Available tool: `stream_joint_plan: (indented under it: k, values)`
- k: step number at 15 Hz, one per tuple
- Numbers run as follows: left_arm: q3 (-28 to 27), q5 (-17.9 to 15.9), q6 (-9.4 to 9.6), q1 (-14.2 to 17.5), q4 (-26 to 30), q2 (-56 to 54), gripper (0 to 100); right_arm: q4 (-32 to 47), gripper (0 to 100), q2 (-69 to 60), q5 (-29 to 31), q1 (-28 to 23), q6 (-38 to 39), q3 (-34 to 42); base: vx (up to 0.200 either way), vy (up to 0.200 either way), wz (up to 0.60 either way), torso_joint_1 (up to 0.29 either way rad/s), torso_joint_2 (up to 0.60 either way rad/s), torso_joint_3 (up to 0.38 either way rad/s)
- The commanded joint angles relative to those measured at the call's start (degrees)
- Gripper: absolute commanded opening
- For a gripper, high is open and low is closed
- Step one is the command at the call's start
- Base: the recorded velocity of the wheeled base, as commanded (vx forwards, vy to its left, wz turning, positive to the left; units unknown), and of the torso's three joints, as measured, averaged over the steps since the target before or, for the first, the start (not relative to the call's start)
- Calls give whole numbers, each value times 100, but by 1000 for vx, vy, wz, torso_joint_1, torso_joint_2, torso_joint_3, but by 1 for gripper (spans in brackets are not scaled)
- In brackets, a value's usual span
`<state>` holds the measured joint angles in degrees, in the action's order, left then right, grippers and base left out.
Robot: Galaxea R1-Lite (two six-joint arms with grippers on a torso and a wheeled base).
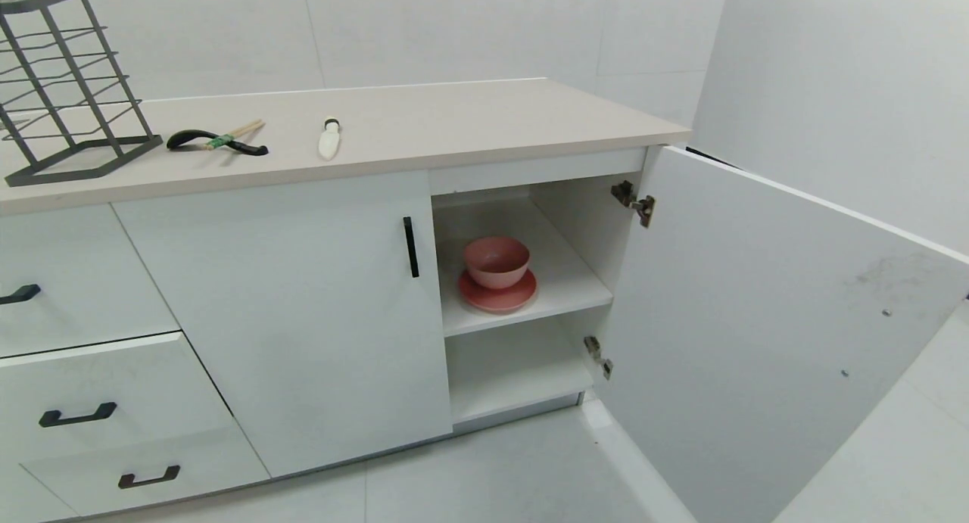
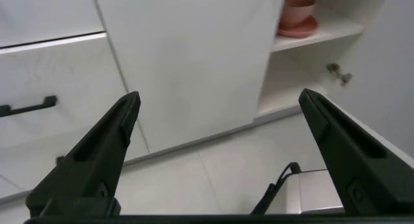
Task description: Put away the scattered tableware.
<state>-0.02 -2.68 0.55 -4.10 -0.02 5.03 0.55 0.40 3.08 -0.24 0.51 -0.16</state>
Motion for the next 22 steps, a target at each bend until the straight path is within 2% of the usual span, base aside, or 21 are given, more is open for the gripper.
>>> stream_joint_plan:
  k: [1, 4, 8, 12, 13, 17, 20, 22]
  values:
    - [2, -4, -2, -3, -6, 6, 100, 7, 100, 30, -1, -2, 2, -2, 0, 0, 0, 0, 0, 0]
    - [2, -13, -20, 5, 2, 6, 100, 7, 100, 30, -1, -2, 2, -2, 0, 0, 0, 0, 0, 0]
    - [2, -13, -20, 5, 2, 6, 100, 7, 100, 30, -10, -2, -7, -2, 0, -200, 0, 4, 6, 0]
    - [2, -13, -11, 5, 2, 6, 100, 7, 100, 30, -1, -2, 10, -2, -200, -150, 0, 5, 0, 2]
    - [2, -13, -11, 5, 2, 6, 100, 7, 0, 30, -1, -2, 10, -2, -200, 0, 0, 2, 2, 2]
    - [2, -13, -20, 5, 2, 6, 100, -2, 0, 30, -326, -2, 10, 7, -200, -50, 0, 0, 5, 6]
    - [2, -4, -20, 5, 2, 6, 100, 7, 0, 30, -326, -2, -7, -2, 0, -200, 0, 4, 2, -4]
    - [2, -13, -20, 5, 2, 6, 100, 7, 0, 30, -308, -2, 19, -2, 0, 0, 600, -2, 2, 5]
